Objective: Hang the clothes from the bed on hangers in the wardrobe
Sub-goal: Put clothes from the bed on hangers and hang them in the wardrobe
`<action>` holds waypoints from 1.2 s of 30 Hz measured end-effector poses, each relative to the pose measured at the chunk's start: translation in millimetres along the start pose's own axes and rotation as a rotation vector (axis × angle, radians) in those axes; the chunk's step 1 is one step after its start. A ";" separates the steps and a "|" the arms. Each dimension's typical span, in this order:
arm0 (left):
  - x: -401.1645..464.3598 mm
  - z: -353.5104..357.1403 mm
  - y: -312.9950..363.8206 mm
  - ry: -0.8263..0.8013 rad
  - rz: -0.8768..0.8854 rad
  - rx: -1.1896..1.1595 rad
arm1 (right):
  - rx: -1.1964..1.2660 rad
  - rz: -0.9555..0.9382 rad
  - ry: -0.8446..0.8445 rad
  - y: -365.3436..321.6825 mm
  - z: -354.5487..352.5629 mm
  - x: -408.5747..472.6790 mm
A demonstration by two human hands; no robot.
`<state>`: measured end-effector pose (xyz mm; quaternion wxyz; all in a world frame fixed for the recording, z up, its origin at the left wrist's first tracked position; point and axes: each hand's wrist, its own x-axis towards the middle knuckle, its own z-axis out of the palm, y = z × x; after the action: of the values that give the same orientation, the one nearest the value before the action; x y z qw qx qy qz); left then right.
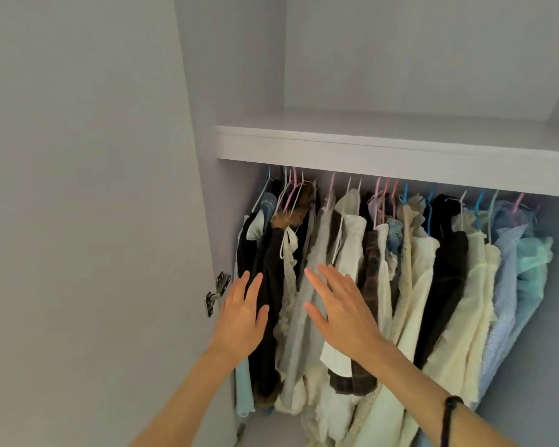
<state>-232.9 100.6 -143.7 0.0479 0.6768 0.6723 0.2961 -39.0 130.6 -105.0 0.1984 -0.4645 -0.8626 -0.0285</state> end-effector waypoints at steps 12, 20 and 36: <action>144.0 21.5 -20.6 0.177 -0.086 0.007 | 0.085 -0.078 -0.042 26.6 50.3 145.2; 187.4 35.3 -30.7 0.214 -0.251 -0.152 | 0.422 0.066 0.048 32.3 89.6 199.7; 189.2 43.8 -13.9 0.037 0.047 -0.230 | 0.915 0.432 0.073 56.8 76.3 208.7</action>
<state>-239.9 293.9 -122.5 0.1060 0.6768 0.6186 0.3848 -119.1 345.4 -105.9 0.4130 -0.4965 -0.6634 0.3780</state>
